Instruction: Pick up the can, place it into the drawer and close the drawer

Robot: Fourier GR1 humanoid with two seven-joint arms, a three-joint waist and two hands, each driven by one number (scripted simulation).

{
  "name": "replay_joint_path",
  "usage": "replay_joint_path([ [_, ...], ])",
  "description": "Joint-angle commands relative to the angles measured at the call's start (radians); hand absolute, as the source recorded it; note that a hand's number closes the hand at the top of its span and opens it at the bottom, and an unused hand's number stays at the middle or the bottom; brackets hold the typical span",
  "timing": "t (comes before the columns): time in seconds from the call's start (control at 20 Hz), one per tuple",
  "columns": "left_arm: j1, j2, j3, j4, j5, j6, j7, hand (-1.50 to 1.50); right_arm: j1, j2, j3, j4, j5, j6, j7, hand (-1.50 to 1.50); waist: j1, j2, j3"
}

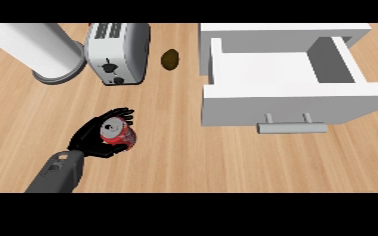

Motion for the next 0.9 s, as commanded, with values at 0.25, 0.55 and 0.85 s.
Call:
replay_joint_path([
  [0.25,-0.065,-0.096,-0.009,-0.037,0.053,-0.104,0.044,1.50,-0.001,0.015,0.001,-0.049,-0.029,-0.015,0.050,-1.50,0.002,-0.001,0.000],
  [0.55,-0.059,-0.107,-0.020,-0.153,0.107,-0.184,0.085,1.50,0.046,0.045,0.032,-0.073,-0.008,-0.040,0.045,-1.50,0.011,-0.005,0.001],
  [0.85,-0.030,-0.144,0.180,-0.223,0.236,0.237,0.097,1.50,0.060,0.045,-0.002,-0.046,-0.017,-0.020,0.008,-1.50,0.029,-0.012,0.003],
])
